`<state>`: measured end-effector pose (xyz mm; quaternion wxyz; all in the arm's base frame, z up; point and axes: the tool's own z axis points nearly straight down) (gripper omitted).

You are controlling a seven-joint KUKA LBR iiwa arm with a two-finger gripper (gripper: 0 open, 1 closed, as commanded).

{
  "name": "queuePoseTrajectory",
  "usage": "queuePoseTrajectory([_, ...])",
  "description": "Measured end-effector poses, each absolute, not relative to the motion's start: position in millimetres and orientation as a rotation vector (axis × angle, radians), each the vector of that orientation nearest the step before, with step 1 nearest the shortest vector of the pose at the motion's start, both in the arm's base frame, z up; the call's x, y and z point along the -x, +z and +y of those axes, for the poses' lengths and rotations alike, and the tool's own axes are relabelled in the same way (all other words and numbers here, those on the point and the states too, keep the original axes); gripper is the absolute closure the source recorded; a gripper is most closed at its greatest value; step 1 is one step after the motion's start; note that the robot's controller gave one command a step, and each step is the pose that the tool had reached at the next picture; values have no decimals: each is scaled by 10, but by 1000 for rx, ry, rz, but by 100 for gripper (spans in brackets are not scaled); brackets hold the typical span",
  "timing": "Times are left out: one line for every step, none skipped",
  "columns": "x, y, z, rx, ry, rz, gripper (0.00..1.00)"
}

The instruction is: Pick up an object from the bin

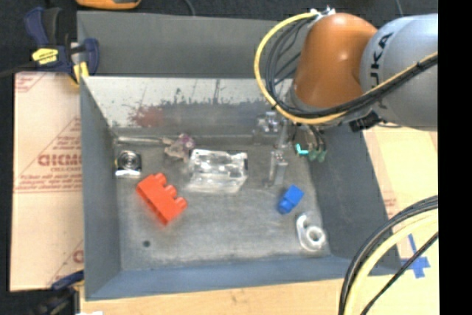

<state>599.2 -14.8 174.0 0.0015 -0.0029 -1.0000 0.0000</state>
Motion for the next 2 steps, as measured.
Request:
queuePoseTrajectory([-6382, 822, 326, -507, 0, -3103, 0])
queuePoseTrajectory([-6191, 713, 358, -826, 3, -3036, 0])
